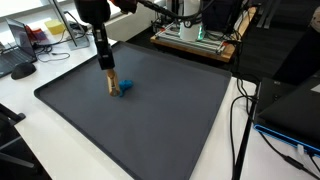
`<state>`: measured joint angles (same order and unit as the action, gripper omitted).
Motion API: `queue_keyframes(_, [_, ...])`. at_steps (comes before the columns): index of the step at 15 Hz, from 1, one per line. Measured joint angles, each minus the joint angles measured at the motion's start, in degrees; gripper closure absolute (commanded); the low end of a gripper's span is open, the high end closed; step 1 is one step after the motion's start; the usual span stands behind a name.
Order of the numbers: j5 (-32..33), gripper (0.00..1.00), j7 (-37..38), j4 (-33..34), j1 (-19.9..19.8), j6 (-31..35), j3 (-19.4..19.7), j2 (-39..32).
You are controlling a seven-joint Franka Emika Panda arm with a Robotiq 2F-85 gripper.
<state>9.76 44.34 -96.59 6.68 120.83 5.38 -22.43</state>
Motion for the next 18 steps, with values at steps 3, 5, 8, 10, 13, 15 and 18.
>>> queue_keyframes(3, [-1.23,0.78,6.06,-3.44,-0.39,6.1,0.17,0.02])
queue_keyframes(5, [-2.05,0.78,10.12,-6.11,-0.54,10.1,0.42,0.09])
queue_keyframes(8, [-2.07,0.78,16.78,-10.3,-0.37,16.53,1.06,0.77])
queue_keyframes(10, [-1.15,0.78,21.35,-12.52,0.26,19.13,1.93,1.89])
queue_keyframes(13, [1.68,0.78,28.3,-15.06,1.69,20.76,3.06,3.59])
queue_keyframes(15, [4.64,0.78,33.33,-16.33,2.7,20.7,3.71,4.8])
queue_keyframes(18, [10.2,0.78,40.2,-18.18,3.63,19.13,4.16,6.95])
